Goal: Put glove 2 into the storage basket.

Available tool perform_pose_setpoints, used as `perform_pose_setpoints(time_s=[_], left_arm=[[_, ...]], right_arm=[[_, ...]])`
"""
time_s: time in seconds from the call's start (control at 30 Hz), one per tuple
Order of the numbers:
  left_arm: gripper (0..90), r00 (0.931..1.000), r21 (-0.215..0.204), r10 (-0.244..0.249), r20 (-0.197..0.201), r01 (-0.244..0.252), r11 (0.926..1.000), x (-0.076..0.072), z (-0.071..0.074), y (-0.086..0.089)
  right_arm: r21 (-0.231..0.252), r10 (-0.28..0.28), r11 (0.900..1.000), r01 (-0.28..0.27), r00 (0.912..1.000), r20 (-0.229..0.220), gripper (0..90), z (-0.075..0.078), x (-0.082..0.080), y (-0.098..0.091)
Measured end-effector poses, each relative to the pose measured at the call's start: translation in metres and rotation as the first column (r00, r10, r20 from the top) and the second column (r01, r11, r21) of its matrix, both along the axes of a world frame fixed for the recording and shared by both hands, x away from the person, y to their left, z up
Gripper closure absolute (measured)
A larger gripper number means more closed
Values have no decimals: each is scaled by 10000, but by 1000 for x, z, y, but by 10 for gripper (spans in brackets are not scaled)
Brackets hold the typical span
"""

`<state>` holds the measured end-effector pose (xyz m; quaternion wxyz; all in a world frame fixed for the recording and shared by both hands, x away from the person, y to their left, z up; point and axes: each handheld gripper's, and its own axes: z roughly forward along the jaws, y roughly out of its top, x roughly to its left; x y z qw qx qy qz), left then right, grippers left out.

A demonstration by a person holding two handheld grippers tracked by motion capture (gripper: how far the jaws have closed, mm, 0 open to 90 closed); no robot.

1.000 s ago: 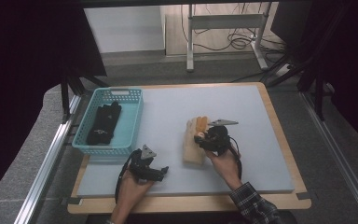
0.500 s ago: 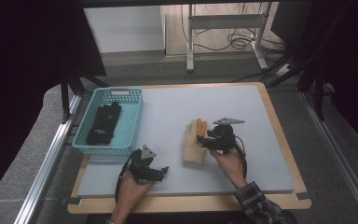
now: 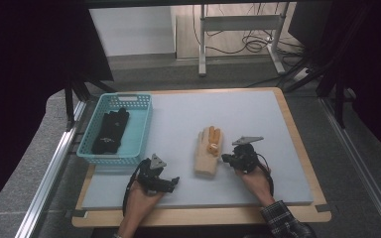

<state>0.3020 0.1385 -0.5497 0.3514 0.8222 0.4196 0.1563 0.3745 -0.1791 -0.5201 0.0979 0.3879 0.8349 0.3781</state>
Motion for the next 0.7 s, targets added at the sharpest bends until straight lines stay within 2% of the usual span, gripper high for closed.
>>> perform_pose_setpoints(time_s=[0.2, 0.7], left_arm=[[70, 10000, 0, 3, 2, -3, 10000, 0, 0, 0], [70, 10000, 1, 7, -5, -7, 10000, 0, 0, 0]], right_arm=[[-80, 409, 9991, -409, 9992, -17, 881, -9, -3, 13], [63, 1102, 9939, -1102, 9939, 63, 874, -13, -7, 52]])
